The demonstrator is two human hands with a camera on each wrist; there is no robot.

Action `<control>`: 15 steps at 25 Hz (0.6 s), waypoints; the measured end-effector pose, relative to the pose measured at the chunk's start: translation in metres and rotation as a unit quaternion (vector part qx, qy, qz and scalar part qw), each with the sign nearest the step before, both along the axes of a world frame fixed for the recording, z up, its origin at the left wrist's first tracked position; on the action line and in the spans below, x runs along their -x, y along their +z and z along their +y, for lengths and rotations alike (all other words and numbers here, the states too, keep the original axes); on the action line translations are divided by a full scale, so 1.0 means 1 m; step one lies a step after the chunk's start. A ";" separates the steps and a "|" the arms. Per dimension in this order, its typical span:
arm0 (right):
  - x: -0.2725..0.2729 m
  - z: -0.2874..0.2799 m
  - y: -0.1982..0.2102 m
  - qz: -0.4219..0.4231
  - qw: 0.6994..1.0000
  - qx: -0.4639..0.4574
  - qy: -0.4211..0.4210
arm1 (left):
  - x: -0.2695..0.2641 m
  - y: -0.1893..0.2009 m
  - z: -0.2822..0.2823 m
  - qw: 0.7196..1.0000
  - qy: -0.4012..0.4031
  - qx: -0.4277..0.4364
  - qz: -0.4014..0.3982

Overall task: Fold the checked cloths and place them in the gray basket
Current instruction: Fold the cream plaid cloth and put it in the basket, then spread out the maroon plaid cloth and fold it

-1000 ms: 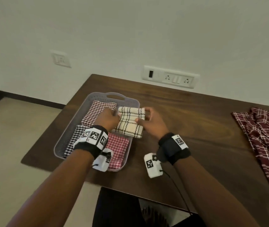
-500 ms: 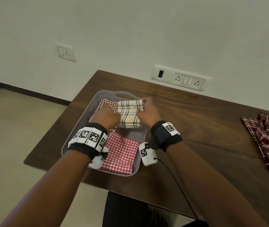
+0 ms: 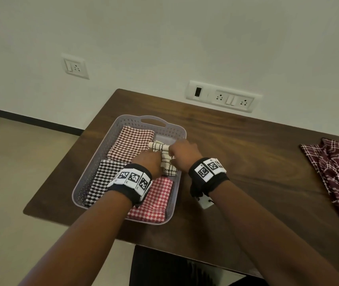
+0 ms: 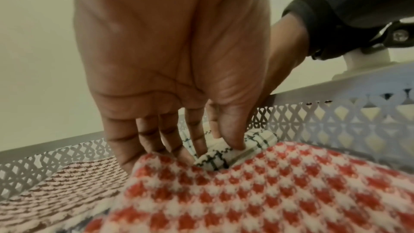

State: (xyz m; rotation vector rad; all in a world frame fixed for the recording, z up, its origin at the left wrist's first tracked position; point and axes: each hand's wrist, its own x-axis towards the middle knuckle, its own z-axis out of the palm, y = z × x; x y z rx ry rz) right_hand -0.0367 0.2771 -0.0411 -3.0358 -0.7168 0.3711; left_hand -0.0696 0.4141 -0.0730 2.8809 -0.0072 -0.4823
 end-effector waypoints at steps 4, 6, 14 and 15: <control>0.001 0.002 -0.009 -0.002 0.996 0.082 0.018 | -0.002 -0.001 -0.004 0.999 0.038 0.010 0.027; 0.004 0.006 -0.005 0.000 0.997 0.077 0.029 | -0.004 0.002 -0.004 0.997 0.056 0.003 0.061; 0.056 -0.169 -0.014 -0.060 0.925 -0.354 -0.124 | 0.011 0.061 -0.117 0.984 0.002 0.034 -0.174; 0.065 -0.204 -0.021 -0.046 0.909 -0.373 -0.180 | 0.018 0.064 -0.154 0.978 -0.042 0.077 -0.189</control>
